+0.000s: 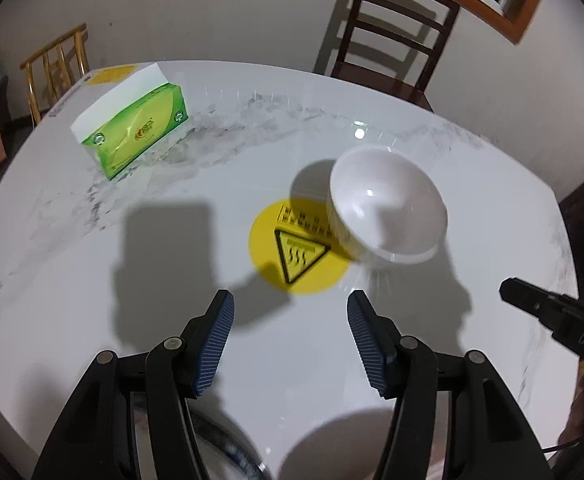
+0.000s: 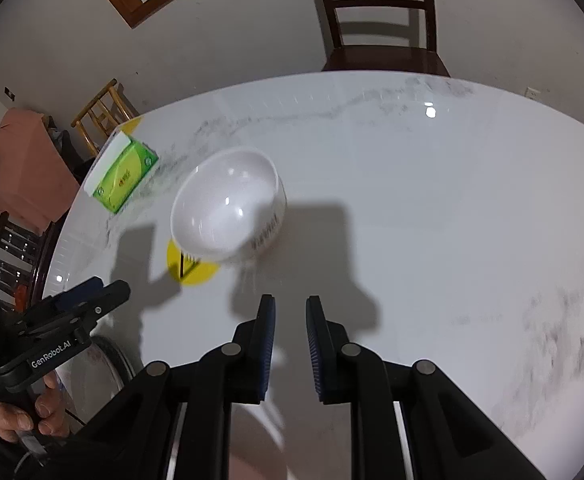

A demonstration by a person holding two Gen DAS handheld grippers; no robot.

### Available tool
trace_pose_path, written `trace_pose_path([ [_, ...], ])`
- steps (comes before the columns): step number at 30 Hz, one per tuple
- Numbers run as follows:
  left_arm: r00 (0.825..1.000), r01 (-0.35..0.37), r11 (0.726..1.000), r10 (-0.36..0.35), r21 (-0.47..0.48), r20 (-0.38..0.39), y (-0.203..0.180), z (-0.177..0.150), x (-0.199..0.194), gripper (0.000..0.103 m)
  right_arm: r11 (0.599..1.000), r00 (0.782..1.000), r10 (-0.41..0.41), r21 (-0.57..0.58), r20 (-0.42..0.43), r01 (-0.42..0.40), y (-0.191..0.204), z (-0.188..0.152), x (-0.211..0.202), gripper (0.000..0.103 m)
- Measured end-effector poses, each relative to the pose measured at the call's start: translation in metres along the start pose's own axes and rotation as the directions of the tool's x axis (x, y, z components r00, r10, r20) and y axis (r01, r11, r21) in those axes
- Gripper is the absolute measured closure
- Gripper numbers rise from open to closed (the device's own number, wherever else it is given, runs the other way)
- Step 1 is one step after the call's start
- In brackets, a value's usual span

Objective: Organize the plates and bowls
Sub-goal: 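Grasp the rim of the white 'Rabbit' bowl with both grippers, then lift the 'Rabbit' bowl with both grippers and carry it over the pink bowl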

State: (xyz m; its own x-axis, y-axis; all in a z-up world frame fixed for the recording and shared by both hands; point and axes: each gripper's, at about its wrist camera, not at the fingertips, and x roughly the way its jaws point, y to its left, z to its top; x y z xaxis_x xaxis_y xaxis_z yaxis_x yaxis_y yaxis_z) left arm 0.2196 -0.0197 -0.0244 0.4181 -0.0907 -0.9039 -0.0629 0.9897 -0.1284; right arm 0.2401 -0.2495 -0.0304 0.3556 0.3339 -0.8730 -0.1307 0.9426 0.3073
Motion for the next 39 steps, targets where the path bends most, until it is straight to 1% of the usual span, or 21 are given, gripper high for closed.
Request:
trace_pose_path([
  [5, 1.0, 0.023, 0.999, -0.023, -0.035, 0.009, 0.0, 0.026, 0.019, 0.049, 1.0, 1.0, 0.013, -0.009, 0.004, -0.013, 0.006, 0.027, 0.016, 0.085],
  [12, 1.0, 0.026, 0.998, -0.027, -0.048, -0.011, -0.002, 0.048, 0.045, 0.05, 1.0, 1.0, 0.003, -0.022, -0.022, -0.004, 0.013, 0.05, 0.043, 0.085],
  [13, 1.0, 0.026, 0.998, -0.027, -0.048, -0.014, -0.003, 0.049, 0.049, 0.052, 1.0, 1.0, 0.0, -0.021, -0.029, -0.001, 0.014, 0.052, 0.047, 0.085],
  [17, 0.998, 0.045, 0.997, -0.047, -0.057, -0.032, -0.004, 0.053, 0.06, 0.057, 1.0, 0.999, -0.008, -0.026, -0.05, 0.006, 0.015, 0.056, 0.061, 0.085],
  [19, 0.998, 0.05, 0.997, -0.052, -0.053, -0.039, -0.006, 0.055, 0.066, 0.062, 1.0, 0.998, -0.004, -0.025, -0.057, 0.002, 0.016, 0.056, 0.067, 0.085],
  [24, 0.996, 0.072, 0.996, -0.075, -0.052, -0.057, -0.01, 0.056, 0.076, 0.071, 0.999, 0.998, -0.023, -0.033, -0.064, 0.021, 0.018, 0.056, 0.076, 0.086],
  [26, 0.995, 0.078, 0.996, -0.082, -0.053, -0.062, -0.012, 0.057, 0.079, 0.075, 1.0, 0.998, -0.022, -0.021, -0.067, 0.021, 0.016, 0.056, 0.078, 0.088],
  [28, 0.992, 0.102, 0.994, -0.105, -0.047, -0.063, -0.015, 0.057, 0.081, 0.086, 1.0, 0.997, -0.015, -0.017, -0.07, 0.014, 0.016, 0.055, 0.08, 0.088],
  [30, 0.99, 0.117, 0.993, -0.119, -0.033, -0.071, -0.019, 0.057, 0.083, 0.091, 1.0, 0.998, -0.018, -0.018, -0.065, 0.017, 0.017, 0.055, 0.08, 0.088],
  [33, 0.993, 0.096, 0.995, -0.097, -0.017, -0.063, -0.023, 0.056, 0.083, 0.092, 1.0, 0.998, -0.022, -0.018, -0.062, 0.021, 0.017, 0.054, 0.079, 0.088],
  [39, 0.991, 0.099, 0.995, -0.1, -0.012, -0.09, -0.027, 0.053, 0.082, 0.092, 1.0, 0.998, -0.021, -0.013, -0.062, 0.02, 0.017, 0.047, 0.075, 0.089],
])
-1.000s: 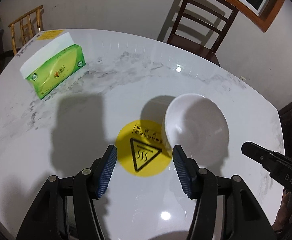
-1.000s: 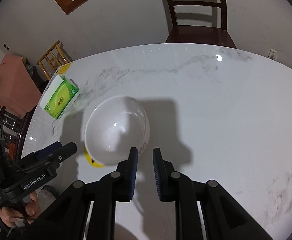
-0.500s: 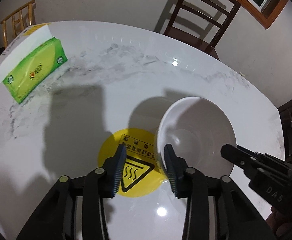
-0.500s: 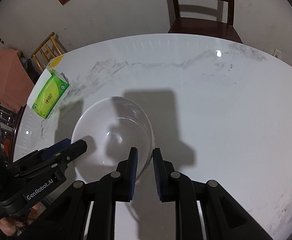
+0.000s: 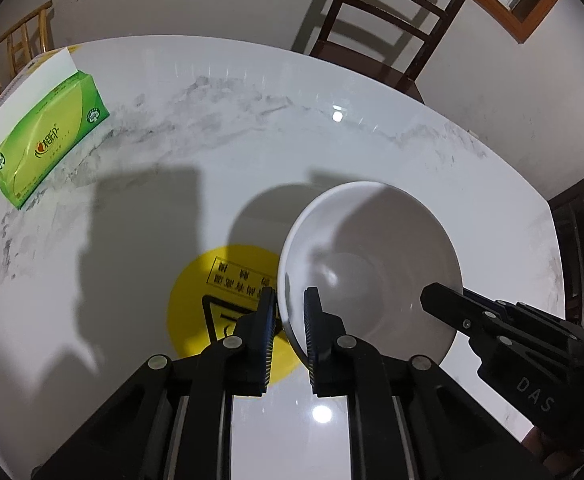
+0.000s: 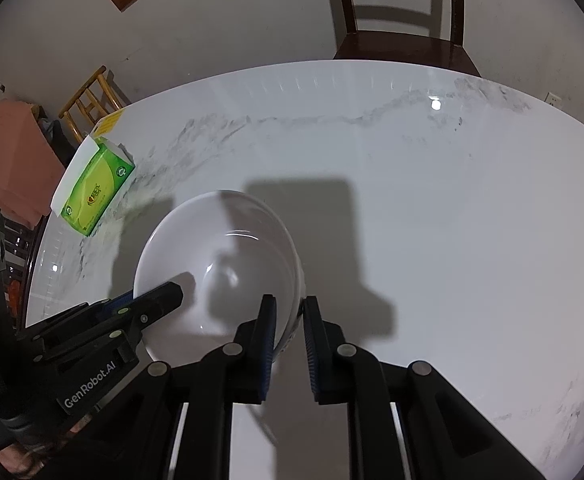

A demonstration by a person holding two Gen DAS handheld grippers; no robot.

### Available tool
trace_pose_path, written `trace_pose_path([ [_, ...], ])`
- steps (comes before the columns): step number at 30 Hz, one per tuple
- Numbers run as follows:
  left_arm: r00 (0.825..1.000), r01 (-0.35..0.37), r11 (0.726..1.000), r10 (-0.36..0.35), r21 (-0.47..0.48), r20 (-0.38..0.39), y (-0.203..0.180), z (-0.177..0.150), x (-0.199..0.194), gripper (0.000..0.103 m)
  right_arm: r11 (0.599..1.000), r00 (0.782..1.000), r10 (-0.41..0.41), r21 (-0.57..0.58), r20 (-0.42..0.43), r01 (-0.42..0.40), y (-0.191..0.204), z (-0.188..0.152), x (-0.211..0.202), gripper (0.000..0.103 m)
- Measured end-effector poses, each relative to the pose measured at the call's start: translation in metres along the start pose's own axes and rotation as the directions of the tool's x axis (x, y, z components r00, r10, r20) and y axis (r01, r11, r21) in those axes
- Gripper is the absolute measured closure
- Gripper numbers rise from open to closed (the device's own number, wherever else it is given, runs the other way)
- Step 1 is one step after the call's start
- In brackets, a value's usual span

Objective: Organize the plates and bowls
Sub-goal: 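Lift the 'Rabbit' bowl with both grippers and carry it over the pink bowl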

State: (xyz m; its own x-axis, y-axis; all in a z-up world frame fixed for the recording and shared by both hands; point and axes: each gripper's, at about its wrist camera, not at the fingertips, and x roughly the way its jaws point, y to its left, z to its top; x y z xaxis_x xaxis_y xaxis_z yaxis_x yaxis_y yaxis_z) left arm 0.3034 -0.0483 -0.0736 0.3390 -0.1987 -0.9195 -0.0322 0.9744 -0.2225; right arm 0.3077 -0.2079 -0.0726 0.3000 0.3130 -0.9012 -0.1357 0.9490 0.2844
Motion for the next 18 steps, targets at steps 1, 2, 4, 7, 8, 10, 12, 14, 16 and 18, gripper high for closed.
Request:
trace_pose_path([
  [1, 1.0, -0.003, 1.0, 0.003, 0.003, -0.001, 0.0, -0.001, -0.001, 0.092, 1.0, 1.0, -0.002, -0.003, 0.002, 0.002, 0.001, -0.002, -0.002, 0.089],
  [2, 1.0, -0.004, 1.0, 0.004, 0.006, -0.002, 0.0, -0.003, -0.001, 0.092, 1.0, 1.0, -0.003, -0.004, 0.004, 0.003, 0.001, -0.003, -0.003, 0.089],
  [4, 1.0, -0.002, 1.0, 0.002, 0.01, -0.005, -0.001, -0.006, -0.005, 0.092, 1.0, 1.0, -0.003, -0.002, 0.006, 0.003, 0.001, -0.007, -0.008, 0.089],
  [7, 1.0, 0.0, 1.0, 0.0, 0.02, -0.007, -0.003, -0.011, -0.01, 0.092, 1.0, 1.0, -0.004, -0.002, 0.013, 0.004, 0.002, -0.013, -0.017, 0.089],
  [8, 1.0, 0.001, 1.0, -0.001, 0.025, -0.005, -0.003, -0.013, -0.013, 0.092, 1.0, 1.0, -0.005, -0.003, 0.014, 0.005, 0.002, -0.015, -0.019, 0.089],
  [10, 1.0, -0.001, 0.999, 0.001, 0.037, 0.001, -0.007, -0.017, -0.019, 0.092, 1.0, 1.0, -0.007, -0.004, 0.021, 0.007, 0.002, -0.02, -0.027, 0.089],
  [12, 1.0, 0.001, 0.999, -0.001, 0.045, 0.002, -0.01, -0.02, -0.023, 0.092, 1.0, 1.0, -0.007, -0.003, 0.026, 0.007, 0.002, -0.025, -0.034, 0.089],
  [14, 1.0, 0.003, 0.999, -0.003, 0.05, 0.005, -0.013, -0.024, -0.029, 0.092, 1.0, 0.999, -0.008, -0.003, 0.032, 0.009, 0.003, -0.03, -0.042, 0.089],
  [16, 1.0, 0.003, 0.998, -0.004, 0.059, 0.01, -0.016, -0.028, -0.036, 0.092, 1.0, 0.999, -0.009, -0.004, 0.04, 0.009, 0.003, -0.036, -0.05, 0.089],
  [18, 1.0, 0.002, 0.998, -0.003, 0.068, 0.014, -0.019, -0.034, -0.044, 0.092, 1.0, 0.999, -0.013, -0.005, 0.046, 0.013, 0.004, -0.042, -0.059, 0.089],
])
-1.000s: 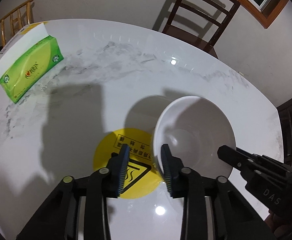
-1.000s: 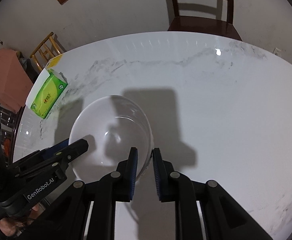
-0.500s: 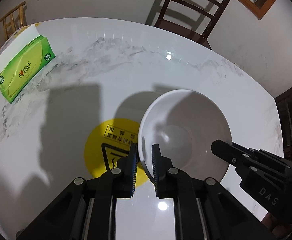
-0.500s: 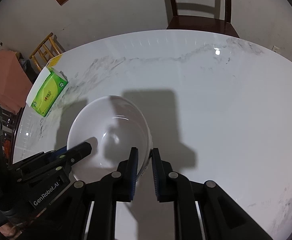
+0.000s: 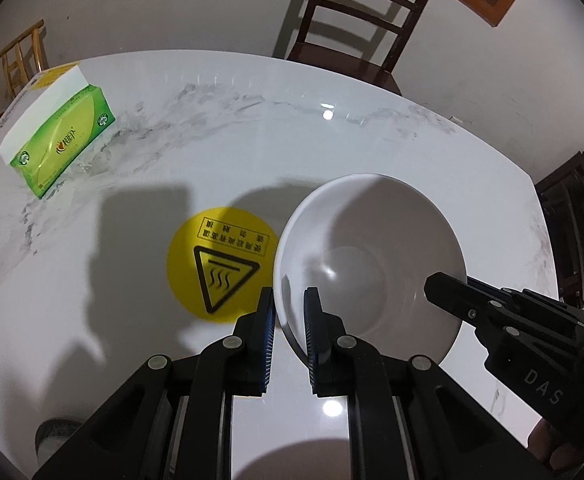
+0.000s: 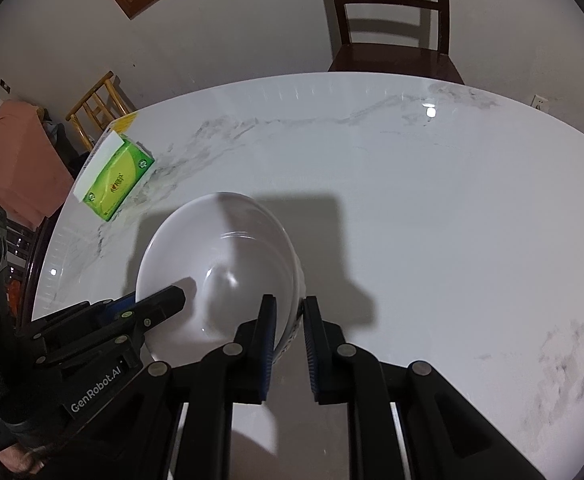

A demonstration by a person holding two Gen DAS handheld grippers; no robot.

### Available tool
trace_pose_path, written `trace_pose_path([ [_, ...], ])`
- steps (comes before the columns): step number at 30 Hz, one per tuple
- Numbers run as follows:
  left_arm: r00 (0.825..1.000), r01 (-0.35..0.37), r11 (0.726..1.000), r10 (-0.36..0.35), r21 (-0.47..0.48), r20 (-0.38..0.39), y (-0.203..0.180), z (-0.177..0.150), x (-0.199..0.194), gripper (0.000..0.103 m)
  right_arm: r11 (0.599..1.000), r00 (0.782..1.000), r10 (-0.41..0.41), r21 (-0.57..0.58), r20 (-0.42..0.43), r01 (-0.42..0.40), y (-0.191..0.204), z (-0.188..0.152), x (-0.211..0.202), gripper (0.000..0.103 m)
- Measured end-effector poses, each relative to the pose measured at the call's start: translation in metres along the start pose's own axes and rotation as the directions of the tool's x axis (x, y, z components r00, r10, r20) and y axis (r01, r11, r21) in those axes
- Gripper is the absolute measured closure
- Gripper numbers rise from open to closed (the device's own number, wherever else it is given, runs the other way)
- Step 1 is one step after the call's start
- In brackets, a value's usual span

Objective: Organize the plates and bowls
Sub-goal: 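Lift the 'Rabbit' bowl with both grippers and carry it over the pink bowl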

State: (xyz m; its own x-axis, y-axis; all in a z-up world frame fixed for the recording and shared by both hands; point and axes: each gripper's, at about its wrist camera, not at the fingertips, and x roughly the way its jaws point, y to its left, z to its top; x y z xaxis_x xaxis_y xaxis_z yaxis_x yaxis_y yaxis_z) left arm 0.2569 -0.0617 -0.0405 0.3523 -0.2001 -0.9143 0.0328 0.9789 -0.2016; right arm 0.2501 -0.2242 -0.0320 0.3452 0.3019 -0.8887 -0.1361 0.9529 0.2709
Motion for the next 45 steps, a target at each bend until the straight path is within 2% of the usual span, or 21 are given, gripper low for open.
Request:
trace_pose_path([
  [19, 0.999, 0.01, 0.997, -0.012, 0.072, 0.03, -0.028, -0.055, -0.061, 0.091, 1.0, 0.999, -0.025, 0.002, 0.043, 0.025, 0.008, -0.062, -0.072, 0.089],
  [31, 0.999, 0.01, 0.995, -0.014, 0.101, 0.038, -0.034, -0.091, -0.094, 0.091, 1.0, 0.998, -0.018, -0.001, 0.055, 0.018, 0.021, -0.101, -0.102, 0.089],
  [45, 0.999, 0.028, 0.993, -0.031, 0.117, 0.02, -0.03, -0.139, -0.116, 0.092, 1.0, 0.999, -0.024, 0.004, 0.047, 0.023, 0.033, -0.154, -0.121, 0.089],
])
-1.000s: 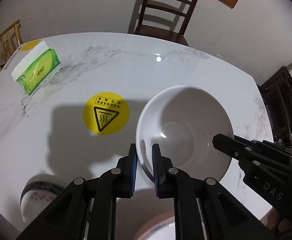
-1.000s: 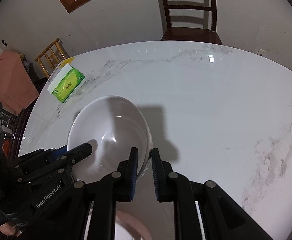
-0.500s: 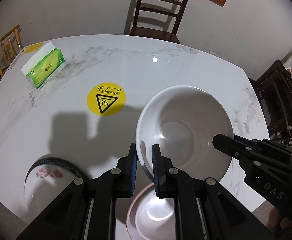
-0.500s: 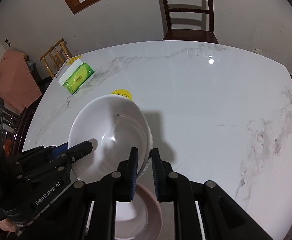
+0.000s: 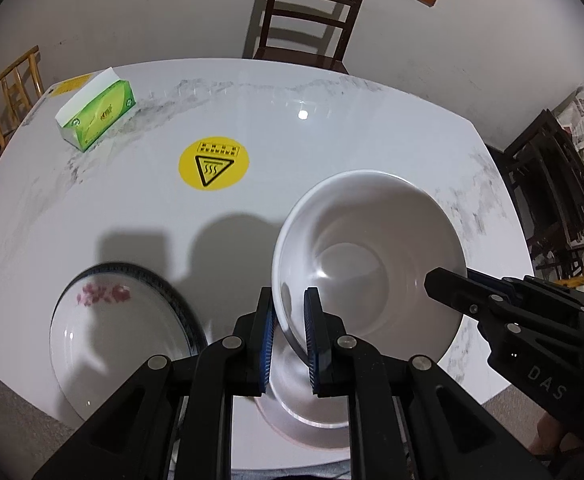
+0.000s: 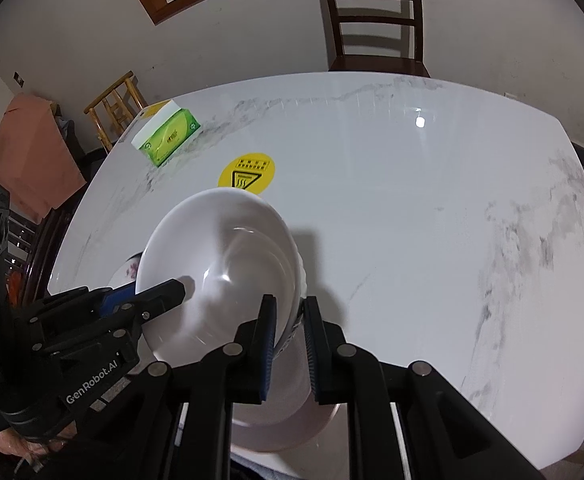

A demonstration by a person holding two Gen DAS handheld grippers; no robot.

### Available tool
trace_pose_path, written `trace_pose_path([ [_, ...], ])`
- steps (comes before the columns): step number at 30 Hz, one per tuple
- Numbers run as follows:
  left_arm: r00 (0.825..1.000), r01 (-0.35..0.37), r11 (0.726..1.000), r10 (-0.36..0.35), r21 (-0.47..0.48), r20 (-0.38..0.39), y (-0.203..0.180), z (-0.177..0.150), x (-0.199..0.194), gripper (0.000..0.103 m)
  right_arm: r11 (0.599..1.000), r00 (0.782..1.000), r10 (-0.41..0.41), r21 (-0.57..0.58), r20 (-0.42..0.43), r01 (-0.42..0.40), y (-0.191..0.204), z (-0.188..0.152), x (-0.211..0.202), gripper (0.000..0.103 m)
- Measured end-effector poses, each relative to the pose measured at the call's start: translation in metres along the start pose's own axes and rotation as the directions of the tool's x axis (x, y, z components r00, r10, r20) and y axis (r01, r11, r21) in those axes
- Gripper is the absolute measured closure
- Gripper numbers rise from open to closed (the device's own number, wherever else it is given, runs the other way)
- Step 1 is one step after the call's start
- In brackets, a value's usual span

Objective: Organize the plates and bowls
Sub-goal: 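Lift the 'Rabbit' bowl with both grippers and carry it over the pink bowl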

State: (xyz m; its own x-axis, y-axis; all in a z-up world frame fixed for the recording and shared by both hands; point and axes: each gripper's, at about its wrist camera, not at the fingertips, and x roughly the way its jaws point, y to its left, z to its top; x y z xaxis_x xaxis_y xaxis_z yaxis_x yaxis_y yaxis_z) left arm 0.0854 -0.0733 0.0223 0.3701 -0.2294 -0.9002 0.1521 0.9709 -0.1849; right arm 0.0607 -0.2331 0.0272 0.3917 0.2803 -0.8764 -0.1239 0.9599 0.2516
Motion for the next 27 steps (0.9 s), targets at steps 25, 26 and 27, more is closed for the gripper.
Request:
trace_pose_path([
  [25, 0.997, 0.015, 1.0, -0.016, -0.005, -0.078, 0.004, -0.049, 0.017, 0.091, 0.998, 0.998, 0.017, 0.062, -0.067, -0.012, -0.007, -0.052, 0.019, 0.089],
  [26, 0.997, 0.014, 1.0, -0.014, -0.005, -0.08, 0.004, -0.049, 0.018, 0.091, 0.998, 0.997, 0.019, 0.064, -0.071, -0.014, -0.008, -0.052, 0.021, 0.089],
  [27, 0.997, 0.013, 1.0, -0.014, -0.007, -0.082, 0.004, -0.05, 0.019, 0.091, 0.998, 0.997, 0.02, 0.066, -0.073, -0.015, -0.008, -0.053, 0.022, 0.089],
])
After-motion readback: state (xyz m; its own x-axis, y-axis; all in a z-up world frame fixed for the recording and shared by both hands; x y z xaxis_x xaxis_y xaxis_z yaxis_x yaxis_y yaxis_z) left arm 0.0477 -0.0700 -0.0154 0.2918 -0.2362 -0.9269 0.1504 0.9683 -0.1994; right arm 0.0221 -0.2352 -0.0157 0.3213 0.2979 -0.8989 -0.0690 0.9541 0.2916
